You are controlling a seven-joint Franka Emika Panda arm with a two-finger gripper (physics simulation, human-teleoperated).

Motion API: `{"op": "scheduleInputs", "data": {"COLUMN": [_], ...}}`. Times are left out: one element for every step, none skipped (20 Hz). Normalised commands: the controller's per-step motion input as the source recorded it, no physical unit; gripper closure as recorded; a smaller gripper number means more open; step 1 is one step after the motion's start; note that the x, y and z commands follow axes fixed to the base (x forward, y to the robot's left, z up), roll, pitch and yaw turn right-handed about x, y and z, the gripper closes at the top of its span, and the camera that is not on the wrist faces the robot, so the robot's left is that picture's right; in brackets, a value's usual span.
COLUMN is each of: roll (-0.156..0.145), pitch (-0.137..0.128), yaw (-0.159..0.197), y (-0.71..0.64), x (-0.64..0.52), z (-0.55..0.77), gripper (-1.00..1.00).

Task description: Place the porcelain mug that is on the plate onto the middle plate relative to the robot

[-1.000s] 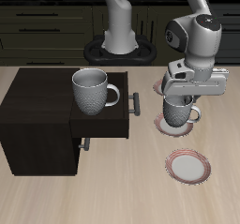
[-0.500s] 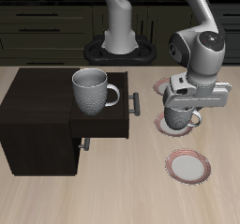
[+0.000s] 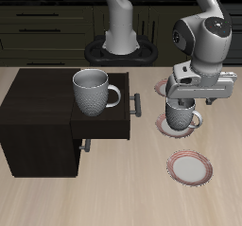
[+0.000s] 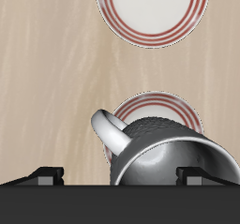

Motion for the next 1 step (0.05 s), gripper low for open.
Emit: {"op": "scheduleInputs", "data": {"roll": [-0.005], "pitch": [-0.039], "yaw": [-0.018], "y": [-0.06], "x": [-0.05], "z": [0.24], "gripper": [-1.0]}}
